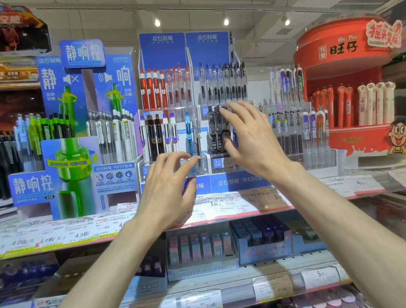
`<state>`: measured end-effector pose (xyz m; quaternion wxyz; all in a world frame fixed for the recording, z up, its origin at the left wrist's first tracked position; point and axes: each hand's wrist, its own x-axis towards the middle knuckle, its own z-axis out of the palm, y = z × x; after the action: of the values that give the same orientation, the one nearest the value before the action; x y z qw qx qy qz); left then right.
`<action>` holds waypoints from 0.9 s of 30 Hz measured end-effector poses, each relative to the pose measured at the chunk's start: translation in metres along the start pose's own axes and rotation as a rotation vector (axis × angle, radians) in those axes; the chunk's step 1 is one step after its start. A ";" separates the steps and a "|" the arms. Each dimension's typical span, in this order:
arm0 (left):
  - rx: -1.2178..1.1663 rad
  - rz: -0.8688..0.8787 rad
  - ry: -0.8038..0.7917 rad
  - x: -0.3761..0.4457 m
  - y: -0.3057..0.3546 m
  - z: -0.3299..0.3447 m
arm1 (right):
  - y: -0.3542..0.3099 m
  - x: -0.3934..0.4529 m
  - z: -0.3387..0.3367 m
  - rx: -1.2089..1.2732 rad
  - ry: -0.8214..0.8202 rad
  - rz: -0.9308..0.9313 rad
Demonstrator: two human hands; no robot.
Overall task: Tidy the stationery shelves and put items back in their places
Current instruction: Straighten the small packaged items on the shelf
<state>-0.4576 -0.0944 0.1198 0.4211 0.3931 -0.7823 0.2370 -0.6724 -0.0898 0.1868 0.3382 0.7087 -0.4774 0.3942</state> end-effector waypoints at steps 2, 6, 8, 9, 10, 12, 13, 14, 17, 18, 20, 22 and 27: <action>-0.036 0.009 -0.004 -0.003 -0.001 -0.004 | -0.001 -0.011 0.000 0.045 0.013 0.013; -0.090 -0.020 0.054 -0.018 0.001 -0.012 | -0.002 -0.037 0.000 0.141 0.002 0.070; -0.109 -0.037 0.065 -0.032 0.003 -0.017 | -0.005 -0.056 -0.001 0.190 -0.003 0.100; -0.115 -0.046 0.063 -0.041 0.003 -0.019 | -0.007 -0.067 -0.002 0.213 -0.009 0.111; -0.121 -0.056 0.061 -0.050 0.003 -0.021 | -0.009 -0.078 -0.002 0.231 -0.017 0.118; -0.137 -0.081 0.064 -0.069 0.004 -0.025 | -0.013 -0.103 0.000 0.258 -0.024 0.126; -0.142 -0.095 0.068 -0.079 0.006 -0.027 | -0.014 -0.116 0.003 0.274 -0.016 0.130; -0.144 -0.105 0.074 -0.088 0.008 -0.028 | -0.016 -0.129 0.005 0.293 0.000 0.134; -0.151 -0.150 0.089 -0.117 0.018 -0.033 | -0.023 -0.167 0.012 0.339 0.022 0.138; -0.149 -0.170 0.091 -0.127 0.022 -0.033 | -0.027 -0.181 0.014 0.353 0.020 0.141; -0.151 -0.217 0.082 -0.149 0.031 -0.032 | -0.035 -0.208 0.016 0.396 0.021 0.139; -0.179 -0.300 0.061 -0.172 0.038 -0.026 | -0.043 -0.235 0.021 0.456 0.014 0.160; -0.287 -0.619 -0.053 -0.246 0.048 0.000 | -0.071 -0.304 0.044 0.698 -0.207 0.458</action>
<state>-0.4138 0.0355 -0.0898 0.5039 0.5544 -0.6619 -0.0248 -0.6655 0.0196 -0.1087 -0.0677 0.6924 -0.4918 0.5236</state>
